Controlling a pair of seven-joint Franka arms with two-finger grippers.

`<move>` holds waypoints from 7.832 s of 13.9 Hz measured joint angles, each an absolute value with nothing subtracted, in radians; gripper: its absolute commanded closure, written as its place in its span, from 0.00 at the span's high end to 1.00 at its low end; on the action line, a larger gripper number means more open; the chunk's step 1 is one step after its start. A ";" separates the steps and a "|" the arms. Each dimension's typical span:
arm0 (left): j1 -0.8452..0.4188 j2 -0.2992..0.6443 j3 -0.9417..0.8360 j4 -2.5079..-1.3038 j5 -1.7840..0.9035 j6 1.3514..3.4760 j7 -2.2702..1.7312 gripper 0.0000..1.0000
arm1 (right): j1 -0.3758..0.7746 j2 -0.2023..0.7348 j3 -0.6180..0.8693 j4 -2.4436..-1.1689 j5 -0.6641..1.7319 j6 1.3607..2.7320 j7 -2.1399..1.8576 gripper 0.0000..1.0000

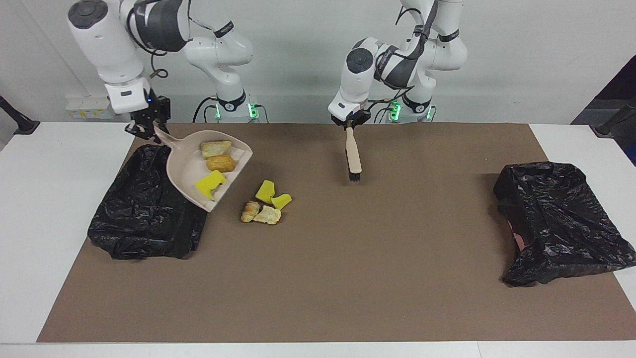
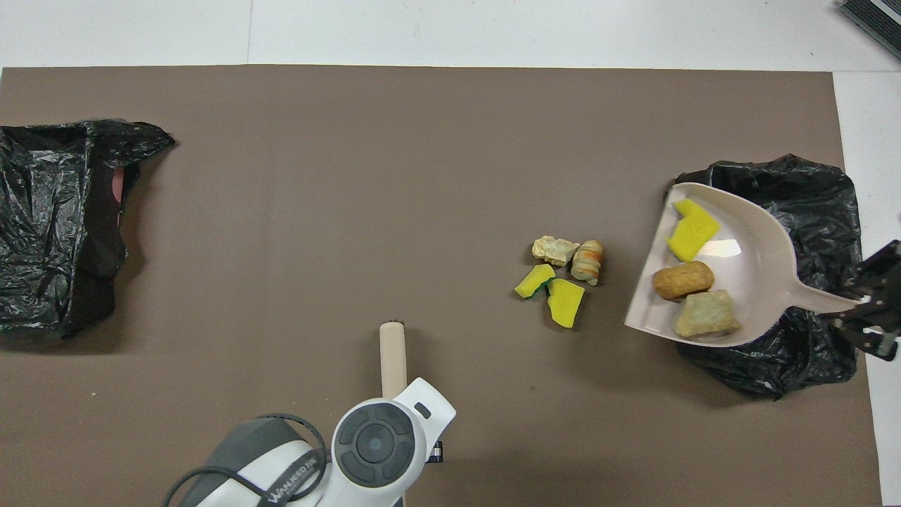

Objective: Sweep and dump trash in bin
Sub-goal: 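Carry the loaded dustpan with the right gripper over the nearby black bag, then tip the dustpan into the bag while the left gripper sets the brush down, then return the dustpan to the table center with the right gripper and release it, then grasp the dustpan handle with the left gripper while the right gripper grasps the brush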

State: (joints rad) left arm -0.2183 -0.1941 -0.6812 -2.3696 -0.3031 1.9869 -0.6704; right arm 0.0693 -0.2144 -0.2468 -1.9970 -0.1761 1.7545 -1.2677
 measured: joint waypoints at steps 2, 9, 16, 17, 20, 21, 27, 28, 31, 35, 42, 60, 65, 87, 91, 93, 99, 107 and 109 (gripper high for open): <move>-0.219 -0.197 -0.744 -2.409 -0.330 2.039 -0.687 0.00 | 0.069 -0.212 -0.288 -1.997 -0.291 1.812 -1.332 0.00; -0.218 -0.203 -0.772 -2.455 -0.400 2.099 -0.695 0.19 | 0.091 -0.195 -0.252 -2.002 -0.662 1.859 -1.448 0.00; -0.218 -0.198 -0.769 -2.457 -0.402 2.107 -0.651 1.00 | 0.097 -0.183 -0.153 -2.006 -0.833 1.863 -1.537 0.00; -0.218 -0.198 -0.766 -2.455 -0.402 2.108 -0.626 1.00 | 0.098 -0.183 -0.149 -2.006 -0.838 1.861 -1.538 0.00; -0.217 -0.200 -0.694 -2.424 -0.389 2.113 -0.532 1.00 | 0.098 -0.191 -0.143 -1.996 -0.846 1.809 -1.539 0.00; -0.217 -0.200 -0.652 -2.406 -0.364 2.112 -0.503 1.00 | 0.098 -0.200 -0.133 -1.986 -0.846 1.778 -1.538 0.00; -0.217 -0.199 -0.334 -2.236 -0.088 2.063 -0.293 1.00 | 0.098 -0.247 -0.069 -1.844 -0.567 1.551 -1.243 0.00; -0.216 -0.199 -0.272 -2.190 -0.067 2.036 -0.226 1.00 | 0.098 -0.247 -0.052 -1.840 -0.501 1.541 -1.133 0.00; -0.213 -0.193 -0.137 -2.030 -0.032 1.903 -0.093 1.00 | 0.098 -0.240 0.031 -1.841 -0.326 1.533 -0.747 0.00; -0.213 -0.171 -0.026 -1.834 -0.021 1.763 0.033 1.00 | 0.102 -0.177 0.206 -1.843 -0.141 1.564 -0.204 0.00; -0.189 -0.095 0.054 -1.568 -0.019 1.542 0.122 1.00 | 0.120 0.182 0.504 -1.718 -0.107 1.869 0.604 0.00; -0.108 -0.065 -0.001 -1.539 0.001 1.519 0.133 1.00 | 0.161 0.658 0.637 -1.484 -0.456 2.176 0.915 1.00; -0.108 -0.065 -0.011 -1.539 0.001 1.520 0.133 1.00 | 0.139 0.547 0.713 -1.537 -0.426 2.066 0.915 1.00; -0.108 0.361 -0.525 -1.728 0.219 2.121 -0.527 1.00 | 0.141 -0.050 0.917 -2.390 0.233 2.325 0.827 0.48; -0.114 0.382 -0.538 -1.775 0.219 2.204 -0.576 1.00 | 0.142 -0.049 0.921 -2.390 0.233 2.326 0.823 0.00; -0.115 0.393 -0.544 -1.787 0.219 2.222 -0.596 0.89 | 0.142 -0.041 0.921 -2.384 0.233 2.329 0.812 0.00; -0.113 0.406 -0.543 -1.787 0.219 2.230 -0.603 0.09 | 0.135 -0.037 0.904 -2.341 0.233 2.263 0.775 0.00; -0.102 0.378 -0.541 -1.779 0.291 2.142 -0.389 0.00 | 0.113 -0.305 0.615 -2.316 0.232 1.865 0.491 0.00; -0.078 0.337 -0.538 -1.777 0.291 2.074 -0.217 0.00 | 0.101 -0.328 0.526 -2.320 0.190 1.844 0.412 0.00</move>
